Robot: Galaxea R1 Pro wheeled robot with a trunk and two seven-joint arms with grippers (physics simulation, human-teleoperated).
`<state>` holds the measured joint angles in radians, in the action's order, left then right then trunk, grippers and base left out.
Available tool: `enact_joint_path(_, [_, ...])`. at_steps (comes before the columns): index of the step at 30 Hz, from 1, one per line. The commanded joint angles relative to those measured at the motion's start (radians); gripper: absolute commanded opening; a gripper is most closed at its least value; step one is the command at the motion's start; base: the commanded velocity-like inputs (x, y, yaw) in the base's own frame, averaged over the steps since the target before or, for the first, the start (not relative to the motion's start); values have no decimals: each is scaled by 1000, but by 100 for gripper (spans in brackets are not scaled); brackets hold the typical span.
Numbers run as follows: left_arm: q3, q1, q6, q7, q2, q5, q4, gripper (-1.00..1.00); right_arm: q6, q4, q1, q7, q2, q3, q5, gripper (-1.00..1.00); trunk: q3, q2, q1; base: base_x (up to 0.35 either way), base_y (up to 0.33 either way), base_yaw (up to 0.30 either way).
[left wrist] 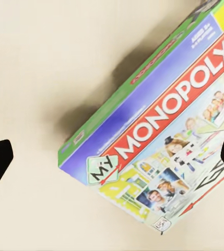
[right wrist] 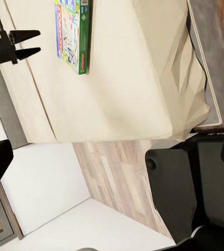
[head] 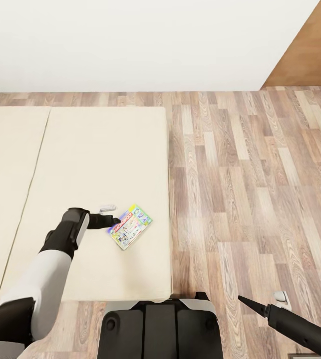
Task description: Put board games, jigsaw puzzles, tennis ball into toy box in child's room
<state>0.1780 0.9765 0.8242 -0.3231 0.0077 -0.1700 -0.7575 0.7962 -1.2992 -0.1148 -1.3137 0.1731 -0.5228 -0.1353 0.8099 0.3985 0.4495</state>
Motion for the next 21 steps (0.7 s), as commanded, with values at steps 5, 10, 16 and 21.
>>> enact_joint_path(5, [3,7,-19,2,-18,-12,28,100,8,0,0,-2,0,-1,-3,100,1,2,1,0,0,0])
enact_joint_path(10, [3,9,-31,6,-38,-13,46,100,8,0,0,-3,0,-3,-5,100,1,2,1,0,0,0])
enact_joint_path(16, [2,10,-48,7,-45,-13,50,100,8,0,0,-4,-1,-3,-5,100,1,2,1,0,0,0])
enact_joint_path(21, [2,10,-53,6,-46,-13,50,100,8,-1,0,-4,0,-3,-5,100,1,2,1,0,0,0])
